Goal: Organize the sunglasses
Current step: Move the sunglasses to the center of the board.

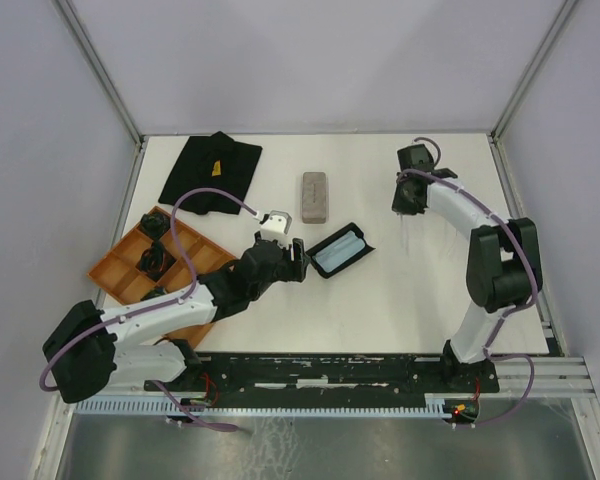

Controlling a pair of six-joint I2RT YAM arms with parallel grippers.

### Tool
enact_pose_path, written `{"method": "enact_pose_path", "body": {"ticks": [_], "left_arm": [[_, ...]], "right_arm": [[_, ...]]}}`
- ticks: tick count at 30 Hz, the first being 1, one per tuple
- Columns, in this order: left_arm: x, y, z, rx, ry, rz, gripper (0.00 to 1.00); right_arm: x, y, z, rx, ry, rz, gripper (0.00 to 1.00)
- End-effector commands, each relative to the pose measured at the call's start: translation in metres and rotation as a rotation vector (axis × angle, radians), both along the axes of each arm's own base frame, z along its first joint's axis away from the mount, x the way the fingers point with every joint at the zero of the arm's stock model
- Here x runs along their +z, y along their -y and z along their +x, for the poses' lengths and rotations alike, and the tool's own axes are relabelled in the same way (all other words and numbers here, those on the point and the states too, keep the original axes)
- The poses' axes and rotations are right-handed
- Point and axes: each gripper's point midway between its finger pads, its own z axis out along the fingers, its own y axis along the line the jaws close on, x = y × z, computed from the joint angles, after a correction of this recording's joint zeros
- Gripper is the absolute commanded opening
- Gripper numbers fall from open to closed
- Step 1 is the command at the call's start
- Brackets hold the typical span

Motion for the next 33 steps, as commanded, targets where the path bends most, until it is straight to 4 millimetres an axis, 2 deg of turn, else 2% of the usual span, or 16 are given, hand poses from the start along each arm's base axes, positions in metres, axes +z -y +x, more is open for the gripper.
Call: {"method": "enact_pose_path", "body": {"ticks": [1,5,9,12,14,20,25,28,33], "left_arm": [[0.032,0.005,0.004,-0.013,0.067,-0.065,0.7],[0.037,0.003,0.002,-0.016,0.075,-0.077,0.7],[0.037,0.002,0.001,-0.013,0.079,-0.082,0.7],[0.036,0.002,0.001,-0.013,0.076,-0.078,0.7],[0.034,0.002,0.001,-0.013,0.073,-0.075,0.69],[0.031,0.002,0.002,-0.011,0.068,-0.064,0.69],[0.033,0.002,0.003,-0.009,0.072,-0.063,0.69],[0.035,0.002,0.004,-0.006,0.076,-0.063,0.69],[0.036,0.002,0.002,-0.013,0.075,-0.069,0.69]], "right_arm": [[0.003,-0.005,-0.041,-0.228,0.033,0.046,0.04],[0.001,-0.014,-0.072,-0.246,0.032,0.045,0.06],[-0.015,-0.016,-0.099,-0.245,0.001,0.025,0.06],[-0.026,-0.019,-0.111,-0.239,-0.016,0.033,0.06],[-0.029,-0.022,-0.113,-0.228,-0.015,0.049,0.09],[-0.017,-0.034,-0.107,-0.1,0.002,0.073,0.32],[0.002,-0.044,-0.106,0.082,-0.015,0.058,0.37],[0.017,-0.031,-0.108,0.179,-0.014,-0.047,0.39],[0.027,0.001,-0.113,0.256,-0.06,-0.25,0.59]]}}
